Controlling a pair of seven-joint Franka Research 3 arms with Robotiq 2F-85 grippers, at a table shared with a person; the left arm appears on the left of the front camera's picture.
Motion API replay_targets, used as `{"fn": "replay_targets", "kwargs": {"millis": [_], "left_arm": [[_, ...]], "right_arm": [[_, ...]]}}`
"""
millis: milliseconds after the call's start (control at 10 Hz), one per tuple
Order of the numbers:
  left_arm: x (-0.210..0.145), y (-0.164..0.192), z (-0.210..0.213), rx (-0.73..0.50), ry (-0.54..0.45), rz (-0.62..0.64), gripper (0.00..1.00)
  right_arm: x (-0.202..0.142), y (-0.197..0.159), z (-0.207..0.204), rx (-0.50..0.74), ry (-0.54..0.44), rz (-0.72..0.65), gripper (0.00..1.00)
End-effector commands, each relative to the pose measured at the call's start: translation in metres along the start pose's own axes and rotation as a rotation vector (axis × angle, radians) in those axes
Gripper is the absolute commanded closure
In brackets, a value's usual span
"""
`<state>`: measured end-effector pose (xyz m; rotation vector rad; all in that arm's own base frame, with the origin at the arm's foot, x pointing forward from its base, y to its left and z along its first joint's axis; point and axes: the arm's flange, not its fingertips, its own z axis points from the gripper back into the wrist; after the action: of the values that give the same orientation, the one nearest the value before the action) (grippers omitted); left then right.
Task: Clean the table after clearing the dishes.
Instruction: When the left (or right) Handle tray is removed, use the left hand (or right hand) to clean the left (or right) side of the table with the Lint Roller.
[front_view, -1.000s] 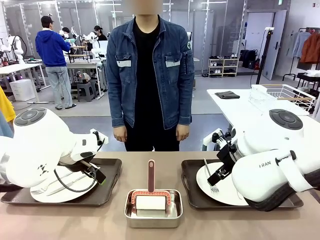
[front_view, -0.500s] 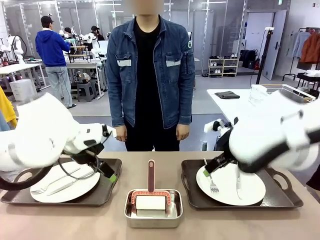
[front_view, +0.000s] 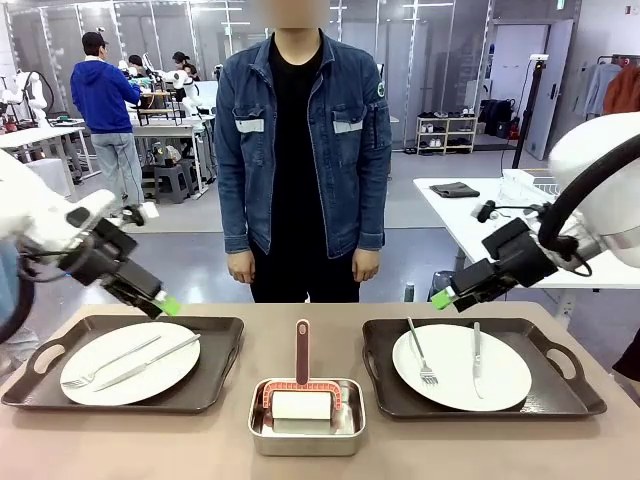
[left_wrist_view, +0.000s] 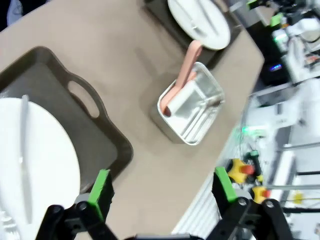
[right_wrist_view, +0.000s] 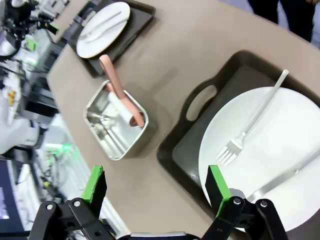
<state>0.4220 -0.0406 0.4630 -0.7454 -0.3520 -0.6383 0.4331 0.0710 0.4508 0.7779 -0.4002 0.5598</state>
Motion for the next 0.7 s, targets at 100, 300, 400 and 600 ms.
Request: {"fn": "replay_targets", "kwargs": {"millis": [100, 300, 400, 600], "left_arm": [[-0.043, 0.060, 0.069, -0.200, -0.124, 0.104, 0.00], [-0.089, 0.107, 0.123, -0.247, -0.227, 0.132, 0.00], [-0.109, 0.130, 0.144, -0.270, -0.269, 0.181, 0.00], [-0.157, 0.167, 0.173, -0.243, -0.385, 0.184, 0.00]], "right_arm": [[-0.040, -0.052, 0.052, 0.212, -0.126, -0.153, 0.00], [-0.085, -0.090, 0.096, 0.244, -0.235, -0.233, 0.00], [-0.103, -0.106, 0.118, 0.228, -0.274, -0.279, 0.00], [-0.140, -0.128, 0.162, 0.213, -0.380, -0.311, 0.00]]}}
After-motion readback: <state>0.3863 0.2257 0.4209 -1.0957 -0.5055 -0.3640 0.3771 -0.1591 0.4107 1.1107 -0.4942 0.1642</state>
